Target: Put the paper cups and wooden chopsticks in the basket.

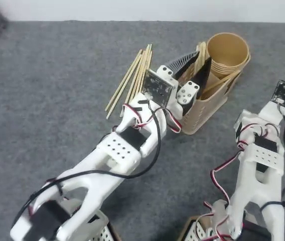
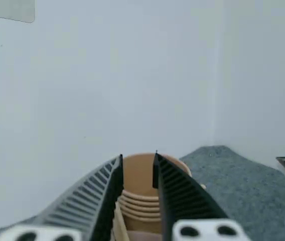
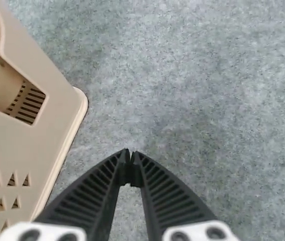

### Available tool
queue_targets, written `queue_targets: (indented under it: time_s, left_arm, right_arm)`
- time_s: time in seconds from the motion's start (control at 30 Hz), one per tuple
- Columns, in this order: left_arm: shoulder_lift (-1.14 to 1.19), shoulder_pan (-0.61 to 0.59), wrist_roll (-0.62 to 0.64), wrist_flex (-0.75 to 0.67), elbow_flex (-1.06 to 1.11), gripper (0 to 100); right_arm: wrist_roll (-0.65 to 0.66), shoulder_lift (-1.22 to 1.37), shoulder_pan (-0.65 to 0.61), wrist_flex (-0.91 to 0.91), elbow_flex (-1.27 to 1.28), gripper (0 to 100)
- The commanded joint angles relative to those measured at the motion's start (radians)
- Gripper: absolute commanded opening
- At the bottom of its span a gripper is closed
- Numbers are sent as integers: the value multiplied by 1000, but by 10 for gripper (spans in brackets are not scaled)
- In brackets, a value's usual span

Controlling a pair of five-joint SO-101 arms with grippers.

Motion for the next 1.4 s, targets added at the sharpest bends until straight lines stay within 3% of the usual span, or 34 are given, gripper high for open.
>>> queue_targets:
  time_s: [0.0, 0.13, 0.3, 0.5, 0.6, 1.03, 1.37]
  left_arm:
    - [-144, -63, 97, 276, -117, 106]
    - [-160, -245, 222, 712, -378, 174]
    - [44, -473, 238, 1137, -711, 239]
    - [411, -517, 127, 1501, -1023, 242]
    - [583, -520, 84, 1591, -1159, 242]
    - [1235, -595, -41, 1679, -1744, 193]
    - [1564, -589, -94, 1909, -2187, 196]
  right_arm:
    - [-8, -15, -10, -16, -8, 12]
    - [-8, -15, -10, -15, -6, 12]
    - [-8, -15, -10, -15, -6, 12]
    - [-8, -15, -10, -13, -3, 12]
    - [-8, -15, -10, -22, 8, 12]
    - [-8, -15, -10, -22, 9, 12]
    - [-8, -15, -31, -21, 9, 12]
